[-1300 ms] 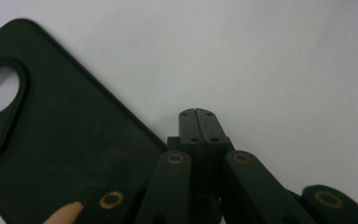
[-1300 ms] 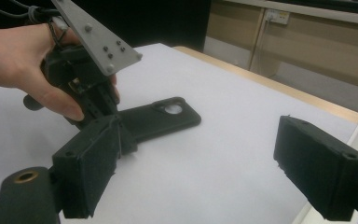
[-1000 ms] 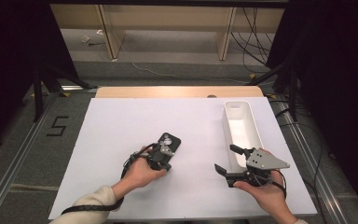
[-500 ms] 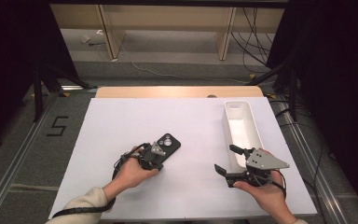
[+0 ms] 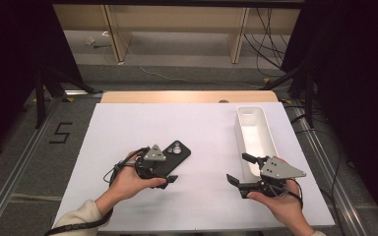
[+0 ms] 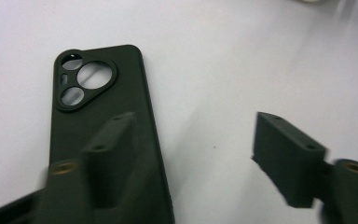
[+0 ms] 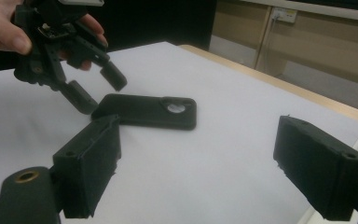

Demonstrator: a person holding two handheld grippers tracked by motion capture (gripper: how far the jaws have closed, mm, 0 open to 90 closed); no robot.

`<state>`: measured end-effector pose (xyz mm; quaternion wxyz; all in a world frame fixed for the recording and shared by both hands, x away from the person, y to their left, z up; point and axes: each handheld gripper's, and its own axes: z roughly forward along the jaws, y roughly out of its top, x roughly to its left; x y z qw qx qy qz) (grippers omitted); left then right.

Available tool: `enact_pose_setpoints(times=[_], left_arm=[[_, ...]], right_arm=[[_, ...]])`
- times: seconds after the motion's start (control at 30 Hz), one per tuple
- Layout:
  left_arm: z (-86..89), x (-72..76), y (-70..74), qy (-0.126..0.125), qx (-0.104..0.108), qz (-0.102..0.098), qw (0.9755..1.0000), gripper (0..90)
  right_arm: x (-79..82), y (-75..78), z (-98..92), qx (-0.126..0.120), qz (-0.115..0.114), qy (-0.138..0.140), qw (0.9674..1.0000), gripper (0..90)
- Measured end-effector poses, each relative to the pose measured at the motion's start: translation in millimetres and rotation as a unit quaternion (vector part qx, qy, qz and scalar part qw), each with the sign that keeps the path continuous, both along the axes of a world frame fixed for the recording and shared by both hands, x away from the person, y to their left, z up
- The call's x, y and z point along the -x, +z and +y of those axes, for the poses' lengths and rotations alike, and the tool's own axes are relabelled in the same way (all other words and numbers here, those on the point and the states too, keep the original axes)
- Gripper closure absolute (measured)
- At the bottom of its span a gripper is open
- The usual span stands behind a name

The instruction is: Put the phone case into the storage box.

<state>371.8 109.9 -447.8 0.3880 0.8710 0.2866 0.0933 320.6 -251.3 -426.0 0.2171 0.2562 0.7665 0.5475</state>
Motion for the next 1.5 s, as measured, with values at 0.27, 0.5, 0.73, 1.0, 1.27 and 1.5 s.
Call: enact_pose_setpoints(times=[0.27,0.5,0.73,1.0,1.27,1.5], left_arm=[[10.5,-6.5,-3.2,0.023,-0.031,-0.004,0.9993,1.7],[11.9,-15.3,-8.4,0.041,-0.06,-0.001,0.9973,0.0],[12.3,-26.9,-12.9,0.052,-0.073,0.011,0.9959,0.0],[7.4,-35.6,-16.5,0.054,-0.091,0.018,0.9942,0.4],[0.0,-46.8,-20.3,0.046,-0.113,0.035,0.9919,1.8],[-4.9,-51.9,-24.1,0.044,-0.134,0.046,0.9889,4.0]], right_arm=[[0.6,0.5,-3.3,-0.001,0.001,-0.004,1.0,16.1],[1.3,0.2,-3.2,0.0,0.0,-0.003,1.0,16.0],[1.8,-0.1,-2.5,0.0,0.001,-0.002,1.0,15.9],[1.5,-0.6,-1.6,-0.002,0.002,-0.002,1.0,15.9],[1.4,-0.7,-0.9,-0.003,0.001,0.0,1.0,15.9],[1.6,-0.7,-0.3,-0.003,0.002,0.001,1.0,15.9]])
